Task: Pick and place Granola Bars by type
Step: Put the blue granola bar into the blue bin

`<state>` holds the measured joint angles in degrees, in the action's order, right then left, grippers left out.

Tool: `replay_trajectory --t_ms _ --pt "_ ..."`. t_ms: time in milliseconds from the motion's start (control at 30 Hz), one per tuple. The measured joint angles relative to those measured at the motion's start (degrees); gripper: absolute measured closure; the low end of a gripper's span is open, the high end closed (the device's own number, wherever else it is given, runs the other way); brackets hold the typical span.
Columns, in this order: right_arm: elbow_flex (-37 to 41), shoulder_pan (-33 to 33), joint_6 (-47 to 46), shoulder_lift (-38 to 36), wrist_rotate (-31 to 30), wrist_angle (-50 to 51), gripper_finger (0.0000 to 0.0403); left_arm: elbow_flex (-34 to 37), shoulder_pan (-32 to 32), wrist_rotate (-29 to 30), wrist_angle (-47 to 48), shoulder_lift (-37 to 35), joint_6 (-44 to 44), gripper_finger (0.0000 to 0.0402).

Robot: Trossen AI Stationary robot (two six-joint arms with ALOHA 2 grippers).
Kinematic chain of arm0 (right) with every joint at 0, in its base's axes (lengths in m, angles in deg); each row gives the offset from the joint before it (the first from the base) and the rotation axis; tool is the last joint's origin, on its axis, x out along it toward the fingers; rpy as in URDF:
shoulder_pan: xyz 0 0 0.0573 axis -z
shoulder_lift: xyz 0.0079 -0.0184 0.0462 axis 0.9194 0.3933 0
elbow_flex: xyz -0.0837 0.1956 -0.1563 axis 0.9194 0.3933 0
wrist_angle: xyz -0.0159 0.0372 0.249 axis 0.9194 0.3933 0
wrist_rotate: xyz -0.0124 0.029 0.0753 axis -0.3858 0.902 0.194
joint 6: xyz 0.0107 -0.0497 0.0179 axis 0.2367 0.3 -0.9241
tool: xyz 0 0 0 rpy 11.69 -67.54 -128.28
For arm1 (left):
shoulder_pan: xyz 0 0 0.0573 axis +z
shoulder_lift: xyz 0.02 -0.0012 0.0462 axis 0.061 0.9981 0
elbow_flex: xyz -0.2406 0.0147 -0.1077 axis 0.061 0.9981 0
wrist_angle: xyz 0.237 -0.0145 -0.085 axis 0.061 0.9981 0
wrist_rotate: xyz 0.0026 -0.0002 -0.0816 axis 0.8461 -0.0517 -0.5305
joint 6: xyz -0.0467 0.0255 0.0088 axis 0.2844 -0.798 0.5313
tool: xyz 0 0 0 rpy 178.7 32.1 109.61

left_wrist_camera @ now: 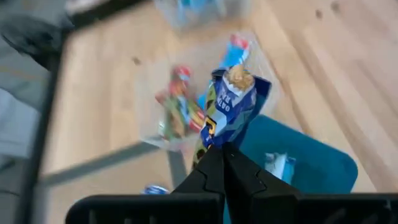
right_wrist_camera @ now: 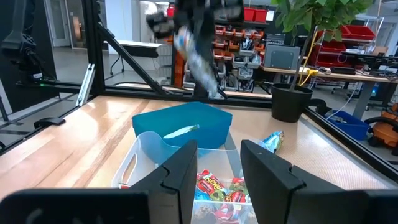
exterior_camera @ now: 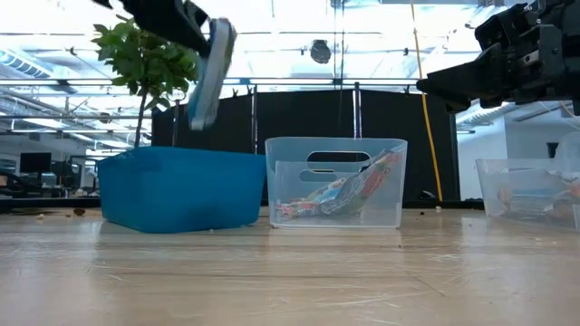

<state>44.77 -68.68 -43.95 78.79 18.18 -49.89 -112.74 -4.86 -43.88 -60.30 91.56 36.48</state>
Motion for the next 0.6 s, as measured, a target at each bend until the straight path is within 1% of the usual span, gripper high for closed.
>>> replay_trajectory --t_ms 67,200,333,400,467,600 --pt "0.0 0.0 0.0 0.0 0.0 0.1 0.0289 0.1 -0.1 0.8 -1.3 -2.9 -0.9 0.0400" --pt "0.0 0.0 0.1 0.0 0.0 0.0 0.0289 3.4 0.1 1.8 -11.7 -9.2 -0.4 0.0400" --pt "0.0 0.0 0.2 0.0 0.0 0.0 0.0289 9.1 0.1 2.3 -23.0 -15.0 -0.8 0.0401" --pt "0.0 0.0 0.2 0.0 0.0 0.0 0.0289 12.3 0.3 3.1 -27.3 -18.0 0.8 0.0401" --pt "0.0 0.0 0.1 0.0 0.0 0.0 0.0289 15.6 0.8 5.2 -28.9 -21.1 3.2 0.0401" --pt "0.0 0.0 0.1 0.0 0.0 -0.2 0.0289 21.7 2.5 12.9 -27.6 -26.7 9.7 0.0401"
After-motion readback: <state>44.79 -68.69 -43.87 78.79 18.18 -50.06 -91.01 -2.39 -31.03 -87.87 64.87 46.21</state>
